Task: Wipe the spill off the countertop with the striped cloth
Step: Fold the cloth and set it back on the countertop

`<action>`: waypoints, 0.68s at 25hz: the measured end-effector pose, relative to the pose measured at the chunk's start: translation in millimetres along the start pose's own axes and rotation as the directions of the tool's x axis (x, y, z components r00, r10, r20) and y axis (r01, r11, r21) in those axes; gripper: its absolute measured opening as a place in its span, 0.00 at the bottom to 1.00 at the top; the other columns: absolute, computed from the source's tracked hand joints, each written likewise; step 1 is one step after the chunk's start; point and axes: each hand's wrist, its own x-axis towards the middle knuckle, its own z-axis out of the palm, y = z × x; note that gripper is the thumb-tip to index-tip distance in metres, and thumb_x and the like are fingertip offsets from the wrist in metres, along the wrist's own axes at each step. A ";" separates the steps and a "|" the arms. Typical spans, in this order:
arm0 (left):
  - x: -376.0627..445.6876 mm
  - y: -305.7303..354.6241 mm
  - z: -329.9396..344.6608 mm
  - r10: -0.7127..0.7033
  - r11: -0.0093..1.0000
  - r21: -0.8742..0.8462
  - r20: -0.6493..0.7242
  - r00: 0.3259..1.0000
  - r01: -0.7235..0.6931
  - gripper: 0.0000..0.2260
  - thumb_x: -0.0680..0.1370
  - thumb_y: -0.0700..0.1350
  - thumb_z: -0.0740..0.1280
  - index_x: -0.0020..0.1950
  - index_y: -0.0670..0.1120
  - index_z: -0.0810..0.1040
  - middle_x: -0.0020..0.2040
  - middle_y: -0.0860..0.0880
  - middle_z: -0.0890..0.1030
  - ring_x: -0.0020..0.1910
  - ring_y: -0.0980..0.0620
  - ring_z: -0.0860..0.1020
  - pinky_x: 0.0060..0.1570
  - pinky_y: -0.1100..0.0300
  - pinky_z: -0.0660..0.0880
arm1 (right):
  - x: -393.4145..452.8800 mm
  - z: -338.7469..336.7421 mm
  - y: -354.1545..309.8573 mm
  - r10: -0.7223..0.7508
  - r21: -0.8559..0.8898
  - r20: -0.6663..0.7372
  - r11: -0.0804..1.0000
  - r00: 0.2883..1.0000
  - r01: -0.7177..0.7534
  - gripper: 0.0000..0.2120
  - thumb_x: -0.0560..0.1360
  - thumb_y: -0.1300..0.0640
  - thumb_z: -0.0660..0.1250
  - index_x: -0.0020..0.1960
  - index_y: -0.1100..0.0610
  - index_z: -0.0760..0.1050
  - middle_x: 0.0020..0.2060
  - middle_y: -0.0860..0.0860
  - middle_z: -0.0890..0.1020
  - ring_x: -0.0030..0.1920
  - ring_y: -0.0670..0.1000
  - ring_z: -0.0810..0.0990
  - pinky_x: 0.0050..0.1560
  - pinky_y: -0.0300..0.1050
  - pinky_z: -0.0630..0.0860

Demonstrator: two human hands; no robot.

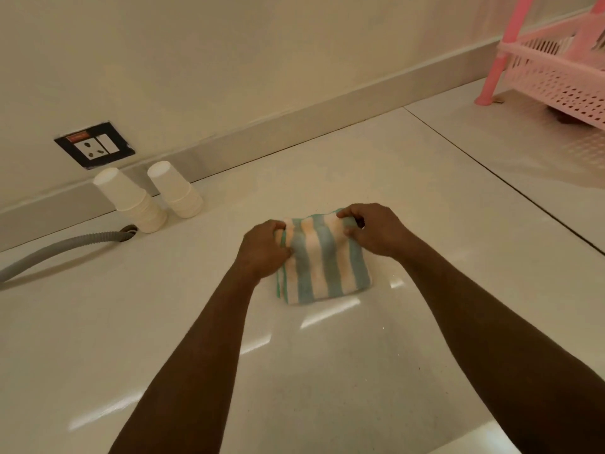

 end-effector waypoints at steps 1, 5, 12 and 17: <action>6.1 5.3 -10.8 0.085 0.988 0.135 -0.047 0.995 -0.078 0.18 0.71 0.44 0.73 0.60 0.46 0.79 0.57 0.45 0.81 0.55 0.44 0.78 0.52 0.56 0.72 | 8.5 -7.8 -5.2 -0.051 -0.056 -0.018 0.997 0.999 0.050 0.13 0.77 0.59 0.67 0.62 0.55 0.77 0.58 0.53 0.80 0.58 0.53 0.77 0.54 0.39 0.68; 34.3 14.4 -47.4 0.247 0.946 0.278 -0.272 0.930 -0.170 0.12 0.72 0.50 0.73 0.53 0.47 0.83 0.54 0.43 0.77 0.54 0.43 0.74 0.50 0.52 0.71 | 39.9 -35.4 -24.7 -0.150 -0.183 -0.219 0.977 0.964 0.111 0.10 0.77 0.56 0.67 0.57 0.53 0.78 0.56 0.54 0.76 0.58 0.56 0.72 0.53 0.45 0.68; 87.9 16.3 -83.3 0.131 0.960 -0.218 -0.211 0.969 -0.177 0.08 0.70 0.46 0.75 0.46 0.47 0.81 0.65 0.55 0.76 0.64 0.53 0.72 0.62 0.56 0.69 | 99.4 -75.0 -51.6 -0.193 -0.117 -0.177 0.978 0.965 0.174 0.14 0.74 0.52 0.71 0.57 0.55 0.79 0.66 0.52 0.73 0.67 0.54 0.69 0.68 0.51 0.65; 131.4 11.0 -80.8 -0.111 0.889 -0.403 0.269 0.957 0.217 0.24 0.52 0.47 0.75 0.45 0.40 0.85 0.53 0.44 0.84 0.57 0.47 0.78 0.59 0.53 0.75 | 150.5 -83.9 -51.6 -0.082 -0.046 0.203 0.995 0.976 0.094 0.11 0.72 0.55 0.73 0.53 0.57 0.81 0.56 0.52 0.79 0.55 0.53 0.76 0.48 0.44 0.73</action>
